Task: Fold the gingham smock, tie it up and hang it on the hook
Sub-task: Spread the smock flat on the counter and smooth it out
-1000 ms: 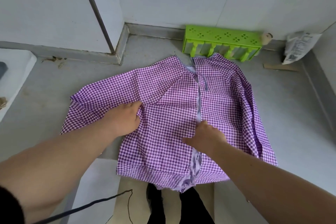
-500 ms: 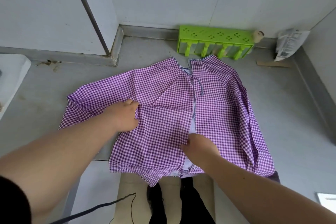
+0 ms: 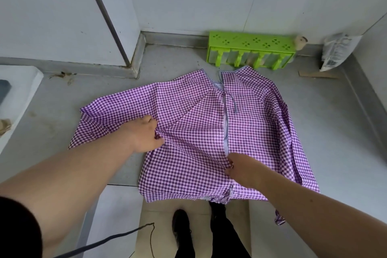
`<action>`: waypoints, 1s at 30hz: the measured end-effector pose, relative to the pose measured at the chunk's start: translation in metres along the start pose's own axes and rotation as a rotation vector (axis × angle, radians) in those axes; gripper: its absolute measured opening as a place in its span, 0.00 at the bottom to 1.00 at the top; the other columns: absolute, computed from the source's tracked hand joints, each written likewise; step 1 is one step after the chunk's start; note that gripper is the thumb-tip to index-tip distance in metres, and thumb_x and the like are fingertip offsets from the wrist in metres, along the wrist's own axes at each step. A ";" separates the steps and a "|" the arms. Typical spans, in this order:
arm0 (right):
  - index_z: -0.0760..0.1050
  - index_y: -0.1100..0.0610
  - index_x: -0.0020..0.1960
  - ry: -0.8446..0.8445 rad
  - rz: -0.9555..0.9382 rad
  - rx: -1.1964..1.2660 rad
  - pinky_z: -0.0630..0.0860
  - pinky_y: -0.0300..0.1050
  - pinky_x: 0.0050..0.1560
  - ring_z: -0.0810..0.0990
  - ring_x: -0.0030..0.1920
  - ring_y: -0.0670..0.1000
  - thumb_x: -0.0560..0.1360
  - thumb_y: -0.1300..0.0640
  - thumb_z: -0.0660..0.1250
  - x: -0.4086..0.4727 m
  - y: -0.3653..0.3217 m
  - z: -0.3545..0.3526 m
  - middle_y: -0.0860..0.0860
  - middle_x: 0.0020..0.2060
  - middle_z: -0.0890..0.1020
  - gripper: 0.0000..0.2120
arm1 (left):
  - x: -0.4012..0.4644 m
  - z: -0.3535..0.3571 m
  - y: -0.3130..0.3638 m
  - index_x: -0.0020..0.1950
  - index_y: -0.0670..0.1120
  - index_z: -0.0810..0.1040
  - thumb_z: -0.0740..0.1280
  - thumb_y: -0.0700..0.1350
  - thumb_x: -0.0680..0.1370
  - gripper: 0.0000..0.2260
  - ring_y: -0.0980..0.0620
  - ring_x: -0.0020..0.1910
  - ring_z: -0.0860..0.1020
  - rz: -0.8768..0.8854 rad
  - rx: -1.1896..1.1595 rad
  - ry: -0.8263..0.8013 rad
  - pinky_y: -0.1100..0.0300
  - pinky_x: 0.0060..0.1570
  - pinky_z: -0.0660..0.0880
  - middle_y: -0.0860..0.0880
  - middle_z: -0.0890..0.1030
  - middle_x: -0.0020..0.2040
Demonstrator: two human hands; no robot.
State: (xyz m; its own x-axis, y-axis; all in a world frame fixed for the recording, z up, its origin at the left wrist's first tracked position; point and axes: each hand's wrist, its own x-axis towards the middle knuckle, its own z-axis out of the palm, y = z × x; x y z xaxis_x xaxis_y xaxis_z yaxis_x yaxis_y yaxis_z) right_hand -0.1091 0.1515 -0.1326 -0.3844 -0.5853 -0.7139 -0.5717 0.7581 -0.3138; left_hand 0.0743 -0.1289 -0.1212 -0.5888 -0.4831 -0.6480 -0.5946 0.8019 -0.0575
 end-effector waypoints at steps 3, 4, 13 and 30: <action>0.77 0.55 0.60 -0.103 0.007 0.024 0.79 0.42 0.44 0.79 0.43 0.46 0.82 0.50 0.66 0.003 -0.002 0.003 0.48 0.51 0.80 0.11 | -0.003 0.006 0.001 0.83 0.49 0.58 0.60 0.76 0.74 0.45 0.43 0.81 0.61 0.037 0.079 0.001 0.44 0.79 0.64 0.45 0.56 0.84; 0.77 0.55 0.63 -0.120 0.007 -0.018 0.81 0.44 0.48 0.80 0.46 0.47 0.80 0.49 0.67 0.005 -0.002 0.002 0.48 0.53 0.81 0.15 | -0.004 0.007 0.001 0.82 0.49 0.58 0.59 0.77 0.73 0.46 0.43 0.82 0.60 0.046 0.090 -0.008 0.44 0.79 0.64 0.45 0.56 0.85; 0.67 0.46 0.66 0.372 -0.064 -0.171 0.78 0.55 0.57 0.75 0.62 0.54 0.79 0.43 0.60 0.009 -0.011 -0.017 0.48 0.61 0.73 0.18 | -0.007 0.013 0.000 0.82 0.54 0.62 0.50 0.66 0.84 0.29 0.45 0.81 0.65 0.037 0.039 0.088 0.42 0.78 0.66 0.49 0.58 0.85; 0.35 0.45 0.84 0.176 -0.041 -0.385 0.52 0.67 0.80 0.38 0.83 0.63 0.74 0.25 0.63 0.094 -0.014 -0.053 0.57 0.83 0.35 0.54 | 0.017 0.017 -0.016 0.86 0.51 0.36 0.57 0.79 0.74 0.53 0.42 0.86 0.45 -0.097 -0.011 -0.084 0.43 0.84 0.49 0.46 0.36 0.87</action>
State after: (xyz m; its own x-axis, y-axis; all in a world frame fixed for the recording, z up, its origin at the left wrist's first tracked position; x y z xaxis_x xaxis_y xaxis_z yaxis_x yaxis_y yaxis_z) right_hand -0.1758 0.0700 -0.1619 -0.4543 -0.6782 -0.5777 -0.8053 0.5899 -0.0591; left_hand 0.0829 -0.1440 -0.1438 -0.4804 -0.5268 -0.7012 -0.6532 0.7485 -0.1149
